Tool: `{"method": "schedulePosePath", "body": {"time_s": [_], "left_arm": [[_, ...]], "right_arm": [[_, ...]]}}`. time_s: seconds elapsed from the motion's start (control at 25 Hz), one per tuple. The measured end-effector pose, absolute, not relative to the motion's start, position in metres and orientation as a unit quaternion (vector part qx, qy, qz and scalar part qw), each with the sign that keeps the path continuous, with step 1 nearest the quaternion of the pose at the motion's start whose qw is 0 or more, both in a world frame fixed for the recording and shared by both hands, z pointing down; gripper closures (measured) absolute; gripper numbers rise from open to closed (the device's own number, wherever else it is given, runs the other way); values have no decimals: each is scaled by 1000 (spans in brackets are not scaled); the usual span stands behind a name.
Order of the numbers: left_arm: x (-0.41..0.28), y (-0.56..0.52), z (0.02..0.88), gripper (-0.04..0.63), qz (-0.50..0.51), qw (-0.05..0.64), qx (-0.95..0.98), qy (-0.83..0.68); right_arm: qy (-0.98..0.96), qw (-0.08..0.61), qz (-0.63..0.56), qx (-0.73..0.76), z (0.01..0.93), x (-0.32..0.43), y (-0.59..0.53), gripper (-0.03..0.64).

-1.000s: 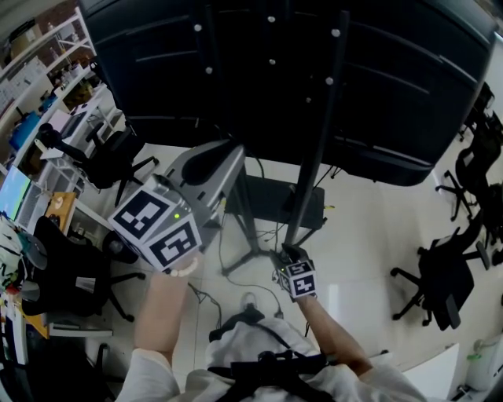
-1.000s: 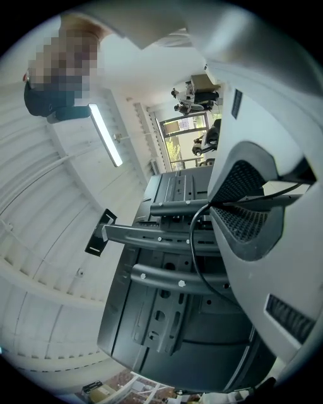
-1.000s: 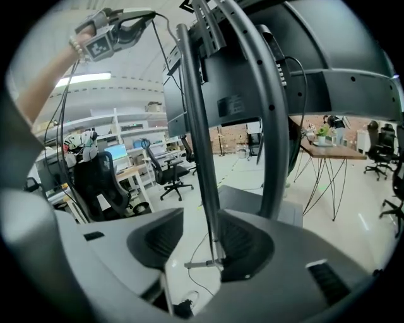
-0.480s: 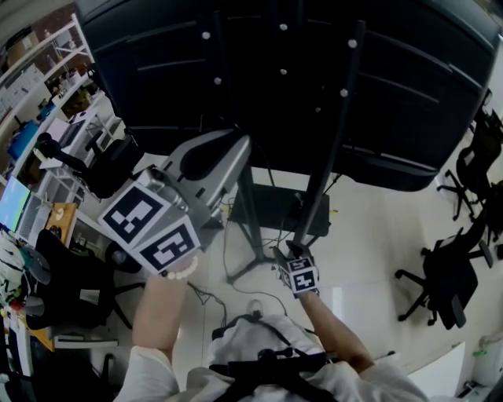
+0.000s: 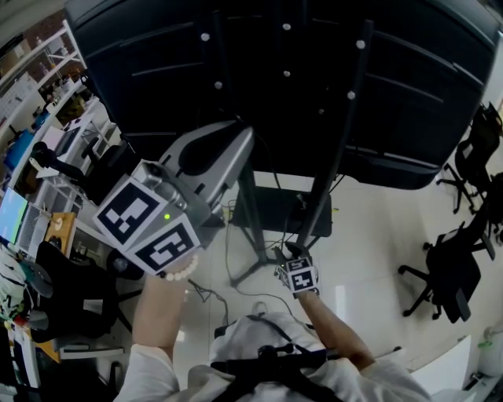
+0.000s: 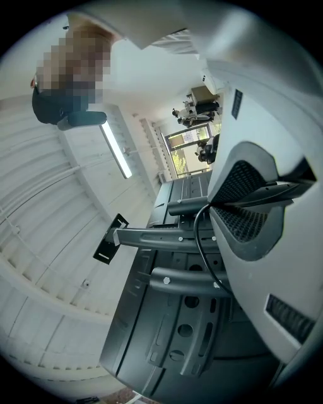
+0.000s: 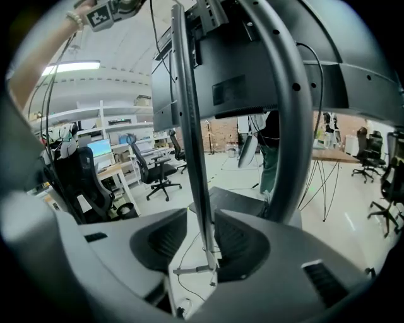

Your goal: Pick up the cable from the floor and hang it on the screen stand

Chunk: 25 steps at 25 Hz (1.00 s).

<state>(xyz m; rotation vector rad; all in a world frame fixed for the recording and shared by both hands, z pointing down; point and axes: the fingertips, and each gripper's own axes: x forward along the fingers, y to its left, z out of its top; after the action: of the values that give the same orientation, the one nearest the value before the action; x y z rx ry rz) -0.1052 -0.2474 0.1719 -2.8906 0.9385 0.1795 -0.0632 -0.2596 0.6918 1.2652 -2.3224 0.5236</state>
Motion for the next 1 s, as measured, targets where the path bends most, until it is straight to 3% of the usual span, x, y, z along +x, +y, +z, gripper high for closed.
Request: {"method": "schedulePosePath", "body": {"time_s": [0.08,0.12,0.28,0.52,0.76,1.0], "left_arm": [[-107,-249,171,581,59,51,-948,308],[-109,-250,170,581,60,52,-948,309],[-122,-259,180,583,52,56,-940,331],[-143,-263,247,588,26,-2,-935,355],[-141,-251,307,588,42,-94,-936,336],[-117,-231,331,588,66,-151,-944,287]], "right_arm": [[-839,220,187,461,694,-63,-259,520],[-840,219,187,460,695,-62,-258,586],[-848,202,196,449,685,-53,-250,586],[-842,143,164,493,596,20,-231,588],[-841,120,37,526,488,76,-219,588],[-826,28,-94,554,379,110,-215,586]]}}
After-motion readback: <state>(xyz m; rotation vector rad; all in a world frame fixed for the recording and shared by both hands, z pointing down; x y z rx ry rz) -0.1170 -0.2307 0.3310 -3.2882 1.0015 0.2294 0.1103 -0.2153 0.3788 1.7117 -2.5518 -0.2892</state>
